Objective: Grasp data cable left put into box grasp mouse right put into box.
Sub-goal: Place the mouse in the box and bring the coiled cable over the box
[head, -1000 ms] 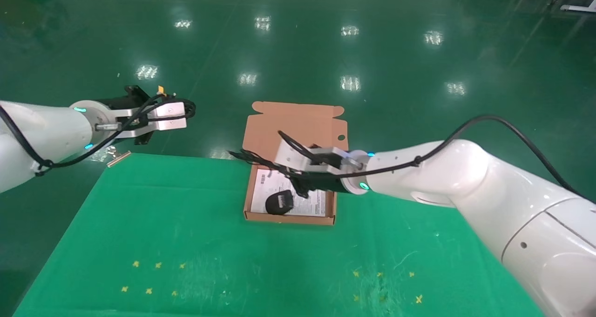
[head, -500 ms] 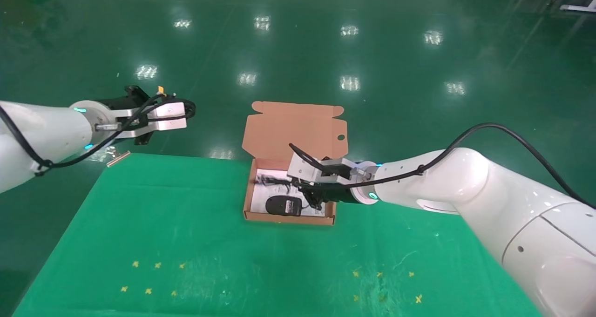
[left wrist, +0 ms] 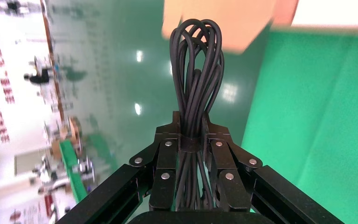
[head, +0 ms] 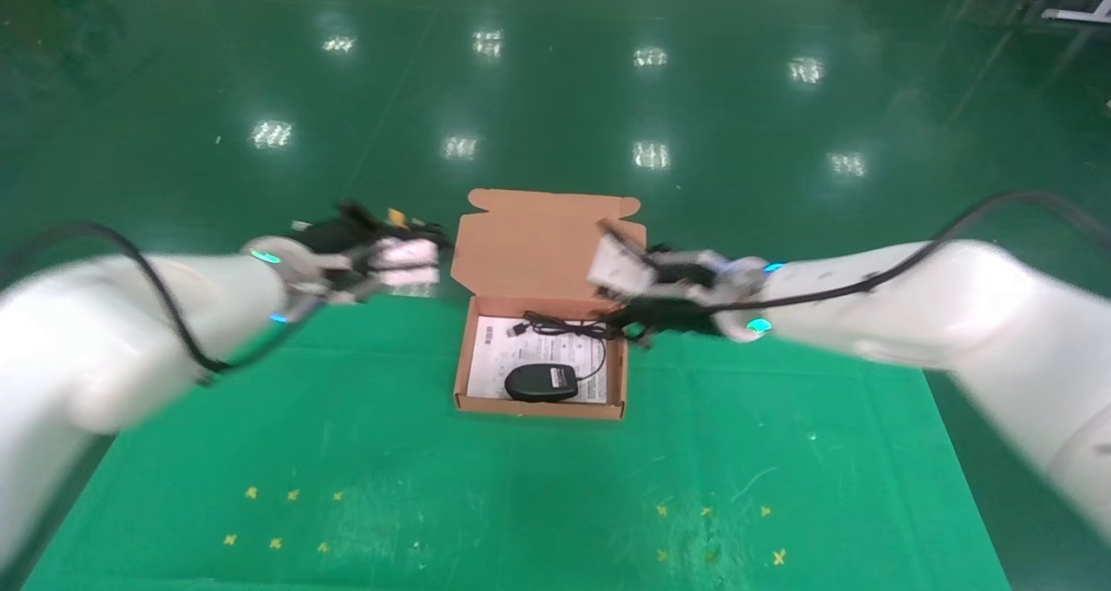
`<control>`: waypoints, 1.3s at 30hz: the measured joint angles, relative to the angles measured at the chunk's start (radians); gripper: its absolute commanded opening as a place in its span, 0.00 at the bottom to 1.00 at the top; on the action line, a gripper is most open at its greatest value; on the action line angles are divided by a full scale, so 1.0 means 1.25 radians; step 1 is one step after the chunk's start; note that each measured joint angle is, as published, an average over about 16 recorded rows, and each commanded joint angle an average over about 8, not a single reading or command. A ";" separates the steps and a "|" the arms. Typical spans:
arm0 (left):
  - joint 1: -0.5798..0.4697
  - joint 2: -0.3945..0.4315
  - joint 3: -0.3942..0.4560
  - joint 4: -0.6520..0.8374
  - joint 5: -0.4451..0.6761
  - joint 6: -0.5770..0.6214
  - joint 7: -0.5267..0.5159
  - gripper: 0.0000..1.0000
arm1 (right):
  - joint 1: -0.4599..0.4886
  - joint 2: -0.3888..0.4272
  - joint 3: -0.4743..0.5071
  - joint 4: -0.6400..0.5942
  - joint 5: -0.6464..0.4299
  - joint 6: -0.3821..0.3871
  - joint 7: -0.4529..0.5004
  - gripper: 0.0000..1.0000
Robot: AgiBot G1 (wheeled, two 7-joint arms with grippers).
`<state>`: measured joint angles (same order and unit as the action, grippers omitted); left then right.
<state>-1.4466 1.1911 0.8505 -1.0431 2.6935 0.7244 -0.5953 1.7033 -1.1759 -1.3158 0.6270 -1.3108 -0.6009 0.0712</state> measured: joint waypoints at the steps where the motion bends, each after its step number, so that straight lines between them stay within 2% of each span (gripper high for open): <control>1: 0.006 0.012 0.003 0.014 0.003 -0.017 0.001 0.00 | 0.005 0.017 -0.001 0.015 -0.004 0.000 0.005 1.00; 11: 0.044 0.115 0.072 0.145 -0.025 -0.175 0.023 0.00 | 0.048 0.228 -0.033 0.241 -0.074 -0.017 0.114 1.00; 20: 0.047 0.145 0.193 0.176 -0.103 -0.263 0.001 0.00 | 0.079 0.407 -0.071 0.478 -0.178 -0.039 0.278 1.00; 21: 0.046 0.145 0.207 0.174 -0.111 -0.269 -0.003 0.06 | 0.082 0.422 -0.074 0.498 -0.190 -0.041 0.294 1.00; 28: 0.041 0.149 0.277 0.165 -0.142 -0.298 -0.028 0.94 | 0.099 0.477 -0.089 0.581 -0.250 -0.054 0.368 1.00; 29: 0.040 0.149 0.282 0.164 -0.144 -0.300 -0.030 1.00 | 0.100 0.480 -0.091 0.586 -0.255 -0.055 0.373 1.00; 39: 0.038 0.146 0.290 0.159 -0.147 -0.304 -0.033 1.00 | 0.102 0.480 -0.092 0.586 -0.261 -0.058 0.378 1.00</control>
<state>-1.3987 1.3733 1.2126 -0.8439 2.5091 0.3443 -0.6359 1.8310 -0.5760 -1.4312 1.3599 -1.6366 -0.6737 0.5440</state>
